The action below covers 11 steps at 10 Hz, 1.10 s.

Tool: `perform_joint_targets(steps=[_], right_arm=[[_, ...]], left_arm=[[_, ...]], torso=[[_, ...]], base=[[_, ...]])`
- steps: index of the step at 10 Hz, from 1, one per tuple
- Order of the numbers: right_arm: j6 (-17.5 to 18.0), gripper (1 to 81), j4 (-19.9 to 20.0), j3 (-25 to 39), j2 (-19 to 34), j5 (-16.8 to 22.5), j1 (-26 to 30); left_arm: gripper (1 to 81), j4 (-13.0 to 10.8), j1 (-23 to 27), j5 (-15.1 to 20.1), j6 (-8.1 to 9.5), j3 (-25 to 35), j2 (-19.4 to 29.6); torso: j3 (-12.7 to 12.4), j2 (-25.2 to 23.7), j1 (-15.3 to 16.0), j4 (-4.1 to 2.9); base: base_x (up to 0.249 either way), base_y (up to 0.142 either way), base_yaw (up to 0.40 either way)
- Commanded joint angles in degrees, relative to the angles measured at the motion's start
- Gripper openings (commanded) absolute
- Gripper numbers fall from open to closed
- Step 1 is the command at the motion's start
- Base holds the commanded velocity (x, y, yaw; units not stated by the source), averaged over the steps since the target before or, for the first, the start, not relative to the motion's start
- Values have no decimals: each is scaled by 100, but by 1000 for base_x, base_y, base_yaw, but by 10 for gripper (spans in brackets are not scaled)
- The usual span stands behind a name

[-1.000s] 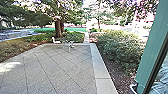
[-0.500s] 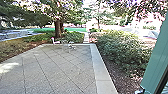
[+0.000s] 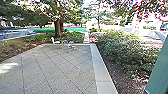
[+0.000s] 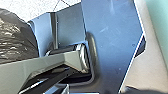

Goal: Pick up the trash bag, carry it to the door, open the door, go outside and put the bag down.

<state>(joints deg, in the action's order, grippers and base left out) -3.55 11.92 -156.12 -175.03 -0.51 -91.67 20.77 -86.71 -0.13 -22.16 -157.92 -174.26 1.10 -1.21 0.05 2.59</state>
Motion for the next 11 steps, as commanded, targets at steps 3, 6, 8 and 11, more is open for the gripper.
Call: perform_joint_targets(steps=[3, 6, 8, 11], right_arm=[[12, 811, 21, 13, 18, 359, 197], [20, 811, 21, 22, 10, 359, 215], [3, 811, 12, 31, 10, 359, 206], [-14, 811, -15, 31, 10, 359, 206]], left_arm=[[10, -21, 237, 365, 10, 6, 23], [10, -12, 238, 365, 10, 6, 40], [10, 15, 237, 365, 10, 6, 67], [10, 32, 238, 356, 28, 6, 84]], torso=[[0, -2, -2, 0], [0, -2, -5, -678], [0, -2, -5, -1011], [0, -2, -5, -1608]], base=[[0, 0, 0], [0, 0, 0], [0, 0, 0], [0, 0, 0]])
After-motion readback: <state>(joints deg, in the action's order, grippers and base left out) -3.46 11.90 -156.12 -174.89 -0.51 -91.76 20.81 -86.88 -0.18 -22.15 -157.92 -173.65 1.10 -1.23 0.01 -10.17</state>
